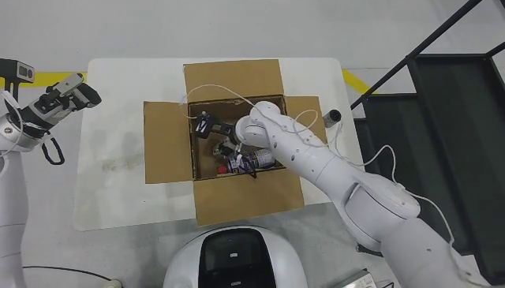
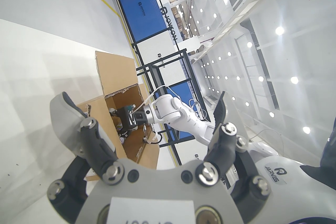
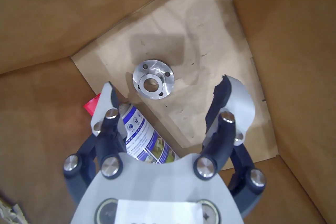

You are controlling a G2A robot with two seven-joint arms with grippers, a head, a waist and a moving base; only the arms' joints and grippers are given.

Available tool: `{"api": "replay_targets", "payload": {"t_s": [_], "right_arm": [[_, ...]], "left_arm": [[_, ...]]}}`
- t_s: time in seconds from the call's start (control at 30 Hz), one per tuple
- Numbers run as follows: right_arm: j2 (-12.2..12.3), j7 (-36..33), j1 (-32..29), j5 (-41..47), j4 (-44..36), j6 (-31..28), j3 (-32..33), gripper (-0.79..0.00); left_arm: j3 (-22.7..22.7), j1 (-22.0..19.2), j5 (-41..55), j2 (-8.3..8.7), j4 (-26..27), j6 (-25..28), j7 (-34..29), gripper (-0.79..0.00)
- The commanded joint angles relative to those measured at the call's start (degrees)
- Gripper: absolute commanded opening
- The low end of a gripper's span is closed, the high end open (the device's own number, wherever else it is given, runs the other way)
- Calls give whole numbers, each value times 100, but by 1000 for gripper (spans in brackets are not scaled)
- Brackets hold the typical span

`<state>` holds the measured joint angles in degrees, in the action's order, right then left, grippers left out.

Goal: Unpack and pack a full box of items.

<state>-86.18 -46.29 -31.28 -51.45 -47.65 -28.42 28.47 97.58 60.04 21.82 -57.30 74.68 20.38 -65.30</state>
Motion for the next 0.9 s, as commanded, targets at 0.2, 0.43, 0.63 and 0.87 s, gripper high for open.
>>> {"api": "replay_targets", "payload": {"t_s": [0.2, 0.43, 0.63, 0.87], "right_arm": [[-284, 11, 156, 54, 516, -185, -220, -135], [-486, 104, 284, 50, 947, -241, -306, -431], [-630, 148, 337, -22, 1221, -323, -387, -508], [-725, 330, 439, -216, 1372, -185, -394, -785]], "left_arm": [[0, 0, 0, 0, 0, 0, 0, 0], [0, 0, 0, 0, 0, 0, 0, 0], [0, 0, 0, 0, 0, 0, 0, 0], [0, 0, 0, 0, 0, 0, 0, 0]]}}
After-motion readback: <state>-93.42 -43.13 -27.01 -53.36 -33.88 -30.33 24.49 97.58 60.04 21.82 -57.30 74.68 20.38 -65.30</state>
